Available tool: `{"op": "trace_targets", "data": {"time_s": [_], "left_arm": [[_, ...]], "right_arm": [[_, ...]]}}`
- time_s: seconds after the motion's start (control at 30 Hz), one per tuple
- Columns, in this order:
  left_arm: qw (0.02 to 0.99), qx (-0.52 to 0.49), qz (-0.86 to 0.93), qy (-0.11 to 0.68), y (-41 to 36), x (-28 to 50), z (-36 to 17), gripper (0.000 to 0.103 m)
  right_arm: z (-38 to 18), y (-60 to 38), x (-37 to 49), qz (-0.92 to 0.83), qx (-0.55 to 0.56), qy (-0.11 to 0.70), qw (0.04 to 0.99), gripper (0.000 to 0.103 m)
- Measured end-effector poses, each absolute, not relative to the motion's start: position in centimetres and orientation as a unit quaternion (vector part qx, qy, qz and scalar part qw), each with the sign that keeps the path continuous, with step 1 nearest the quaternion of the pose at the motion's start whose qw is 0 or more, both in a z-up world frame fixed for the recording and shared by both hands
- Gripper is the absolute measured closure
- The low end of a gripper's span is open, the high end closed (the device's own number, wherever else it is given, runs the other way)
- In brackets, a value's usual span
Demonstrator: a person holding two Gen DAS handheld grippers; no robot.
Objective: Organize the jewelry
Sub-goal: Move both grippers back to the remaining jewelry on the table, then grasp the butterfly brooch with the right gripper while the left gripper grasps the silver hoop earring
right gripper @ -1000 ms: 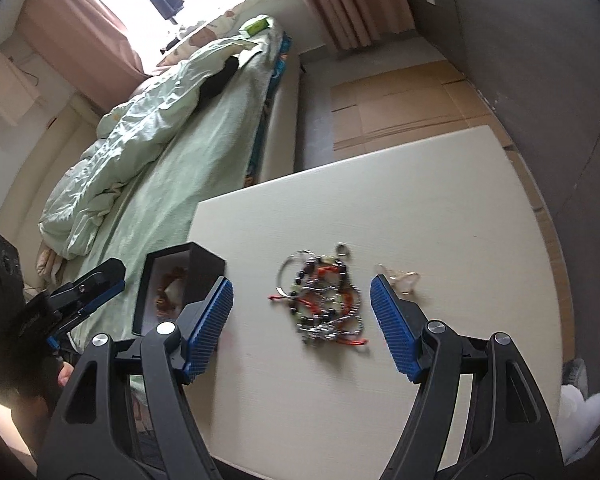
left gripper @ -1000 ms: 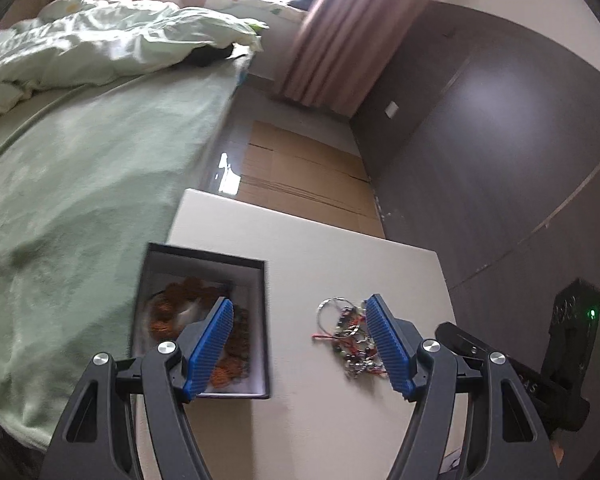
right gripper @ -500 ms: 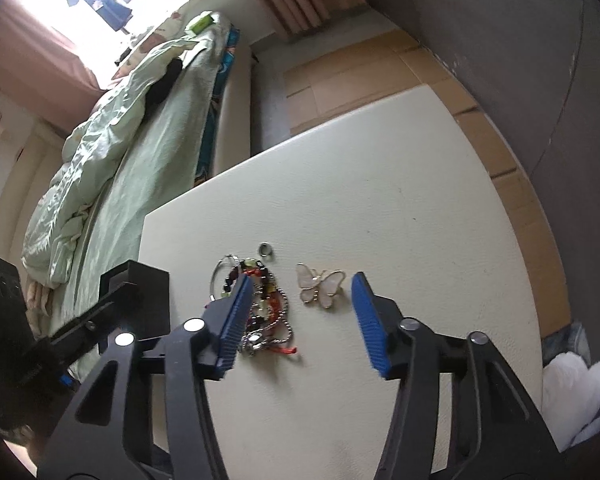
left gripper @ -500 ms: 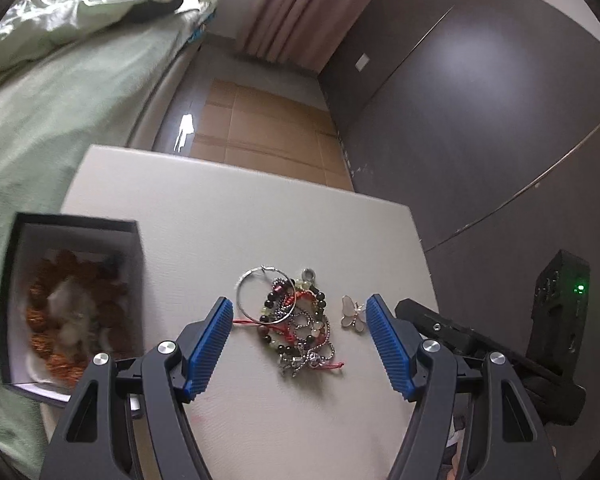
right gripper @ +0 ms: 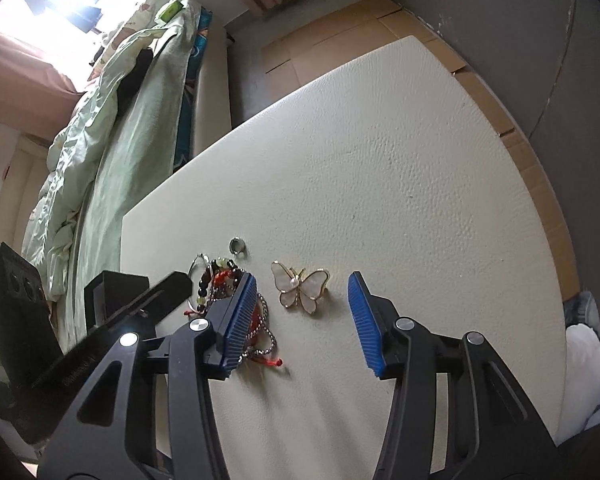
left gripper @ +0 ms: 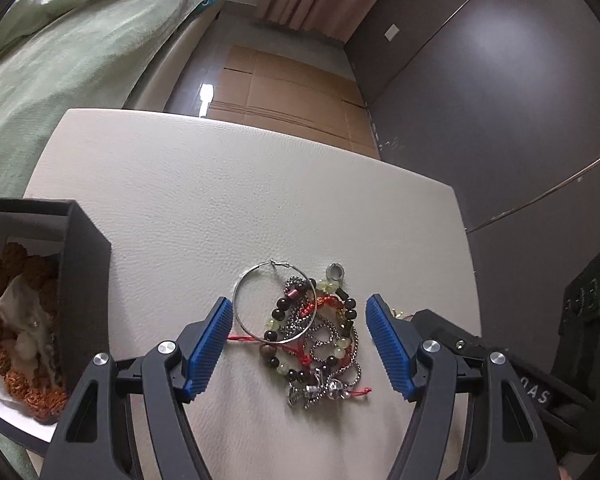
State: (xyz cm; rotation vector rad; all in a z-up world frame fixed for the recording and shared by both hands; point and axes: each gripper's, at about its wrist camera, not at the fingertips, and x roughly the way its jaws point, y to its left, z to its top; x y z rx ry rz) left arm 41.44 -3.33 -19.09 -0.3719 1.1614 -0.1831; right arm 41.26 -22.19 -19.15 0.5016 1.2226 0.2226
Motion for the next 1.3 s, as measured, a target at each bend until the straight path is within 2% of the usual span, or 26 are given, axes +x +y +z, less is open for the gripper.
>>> {"op": "trace_targets", "data": {"time_s": [0.2,0.33,0.6,0.7,0.97,1.3], "left_arm": [[0.812,-0.171,-0.063,0.555,-3.0,41.7,-20.4,0.042],[0.818,-0.152,-0.066,0.551,-3.4,41.5,-20.4,0.042],[0.836,-0.041,-0.064,0.544,-6.3,41.0,-20.6,0.043],[0.843,-0.011,-0.052,0.535,-6.6,41.0,-20.6,0.054],[0.838,-0.077,-0.068,0.535,-4.4,41.6,-19.9,0.057],[0.858,-0.138,-0.069,0.491,-0.4,40.5,-15.7,0.057]], "right_arm": [[-19.6,-22.6,41.6,0.094,0.240,0.570,0.780,0.054],[-19.7,-22.7,41.8,0.096,0.246,0.572,0.777,0.054],[-19.9,-23.0,42.0,0.090,0.257,0.572,0.774,0.054],[-20.0,-23.0,42.1,0.089,0.257,0.573,0.773,0.054],[-19.9,-22.5,42.0,0.084,0.240,0.573,0.779,0.054],[-19.9,-19.4,41.9,0.095,0.177,0.578,0.791,0.054]]}}
